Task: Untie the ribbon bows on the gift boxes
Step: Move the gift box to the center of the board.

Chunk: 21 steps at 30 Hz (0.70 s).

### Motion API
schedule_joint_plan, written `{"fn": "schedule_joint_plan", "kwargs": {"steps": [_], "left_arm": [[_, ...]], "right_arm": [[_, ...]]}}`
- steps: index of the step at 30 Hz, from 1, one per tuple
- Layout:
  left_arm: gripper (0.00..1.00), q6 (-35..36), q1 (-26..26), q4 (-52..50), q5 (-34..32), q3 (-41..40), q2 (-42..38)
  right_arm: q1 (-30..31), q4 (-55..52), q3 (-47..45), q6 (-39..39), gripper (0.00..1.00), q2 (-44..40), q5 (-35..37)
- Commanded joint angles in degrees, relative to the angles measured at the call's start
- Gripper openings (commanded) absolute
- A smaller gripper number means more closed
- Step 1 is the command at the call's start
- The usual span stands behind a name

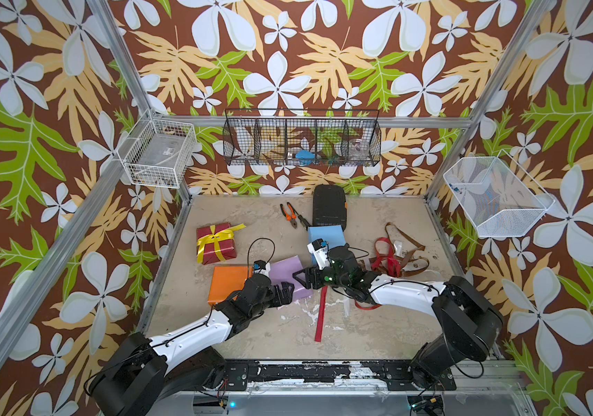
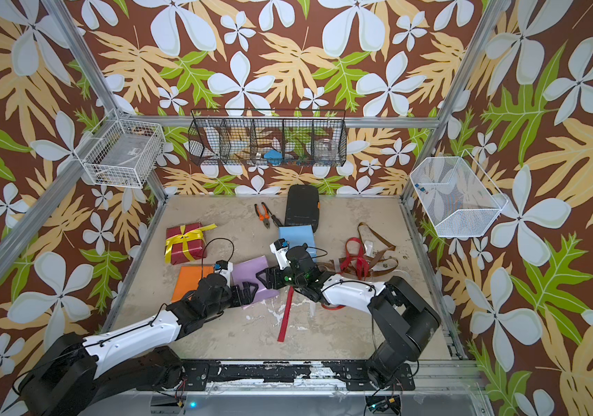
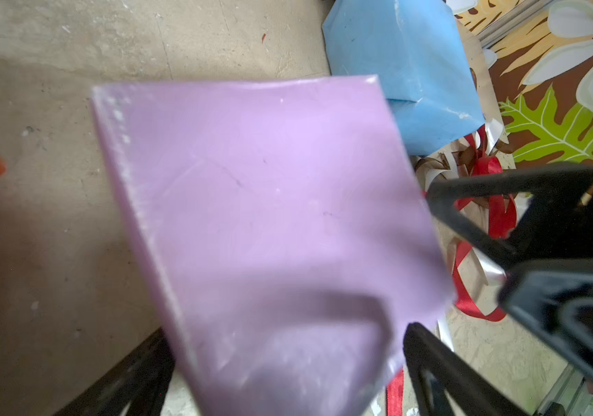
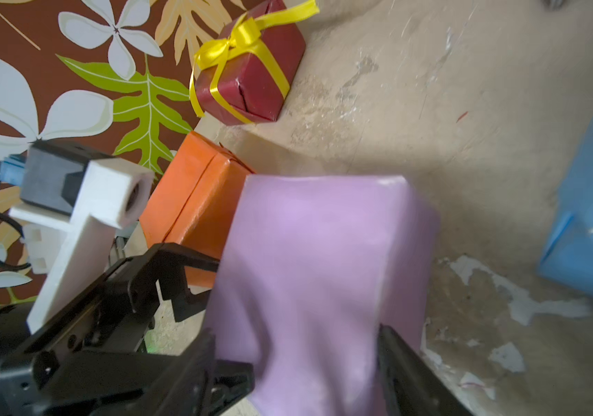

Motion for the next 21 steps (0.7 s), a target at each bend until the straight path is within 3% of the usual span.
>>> {"fn": "schedule_joint_plan", "kwargs": {"steps": [1,5,8,10,12,16,21], "left_arm": [[1.0,1.2,0.2,-6.3,-4.8,1.7,-1.6],[1.0,1.8,0.2,-11.0,-7.4,3.3,-6.0],[1.0,2.9,0.2,-11.0,-1.8,4.2,-9.3],[1.0,2.4,0.1,-10.7,3.9,4.8,-10.4],[1.0,0.8,-0.5,-10.1,8.0,4.8,-10.9],[1.0,-2.7,-7.3,-9.2,6.5,4.5,-11.8],[1.0,-7.3,-13.4,-2.1,7.3,1.6,-10.0]], "right_arm": [[0.1,-10.9,0.7,-4.2,0.77,-3.8,13.1],[0.0,-19.6,-0.3,-6.0,0.79,-6.5,23.3],[0.0,-19.5,-3.1,-6.6,0.75,-6.2,24.0],[0.0,-18.8,-3.9,-6.5,0.64,-4.5,23.7],[0.1,-17.5,-4.1,-7.7,0.36,-2.3,22.1],[0.3,-15.8,-2.0,-9.4,0.0,2.5,20.1],[0.4,-13.9,0.1,-9.5,0.0,7.9,16.6]]}}
